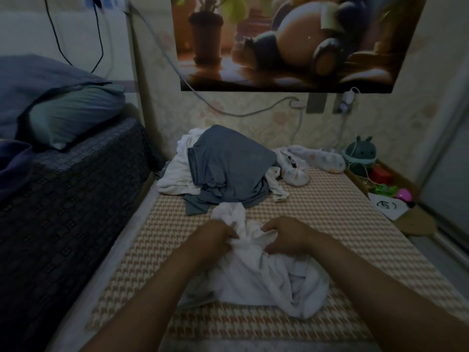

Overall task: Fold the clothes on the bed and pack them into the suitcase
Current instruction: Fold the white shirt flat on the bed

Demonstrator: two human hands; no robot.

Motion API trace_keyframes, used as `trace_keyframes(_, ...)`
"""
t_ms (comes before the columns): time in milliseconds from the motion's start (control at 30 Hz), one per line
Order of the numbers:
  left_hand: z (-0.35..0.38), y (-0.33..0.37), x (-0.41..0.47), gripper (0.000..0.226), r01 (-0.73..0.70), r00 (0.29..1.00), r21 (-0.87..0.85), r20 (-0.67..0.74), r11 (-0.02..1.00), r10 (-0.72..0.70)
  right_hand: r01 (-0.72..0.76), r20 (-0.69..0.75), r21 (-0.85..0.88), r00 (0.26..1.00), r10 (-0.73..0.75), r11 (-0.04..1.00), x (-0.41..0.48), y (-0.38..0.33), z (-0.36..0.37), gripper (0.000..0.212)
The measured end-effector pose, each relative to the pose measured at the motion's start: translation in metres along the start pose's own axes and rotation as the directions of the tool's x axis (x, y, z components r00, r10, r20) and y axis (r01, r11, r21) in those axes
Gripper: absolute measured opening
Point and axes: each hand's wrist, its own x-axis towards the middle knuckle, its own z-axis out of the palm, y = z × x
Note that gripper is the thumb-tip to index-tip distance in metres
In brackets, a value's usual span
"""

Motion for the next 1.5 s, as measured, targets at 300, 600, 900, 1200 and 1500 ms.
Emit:
trace_keyframes(300,-0.041,-0.004,-0.054,0.018,0.280,0.919,-0.372,0.369,0.885,-0.135,-0.163,0.395,0.164,0.914,0.087,0.973,-0.033,-0.050,-0.035,0.043)
trace_keyframes(600,-0.010,-0.012,-0.020,0.045,0.257,0.966,0.047,0.030,0.965,-0.259,-0.055,-0.015,-0.042,0.998,0.054,0.998,0.010,-0.018,0.013,0.040)
trace_keyframes(900,-0.040,-0.073,0.001,0.035,0.004,0.558,-0.900,-0.359,0.435,-0.748,-0.595,-0.587,-0.299,0.731,0.348,0.746,0.005,0.041,-0.012,0.032)
trace_keyframes(1200,0.008,-0.012,-0.014,0.060,0.036,0.902,-0.041,0.431,0.999,-0.015,0.060,0.122,-0.029,0.991,-0.056,0.998,0.024,-0.012,0.027,0.045)
trace_keyframes(1500,-0.031,-0.022,-0.035,0.041,0.153,0.869,0.049,0.469,0.987,-0.158,-0.180,0.198,-0.298,0.949,0.246,0.937,-0.010,0.006,0.015,0.091)
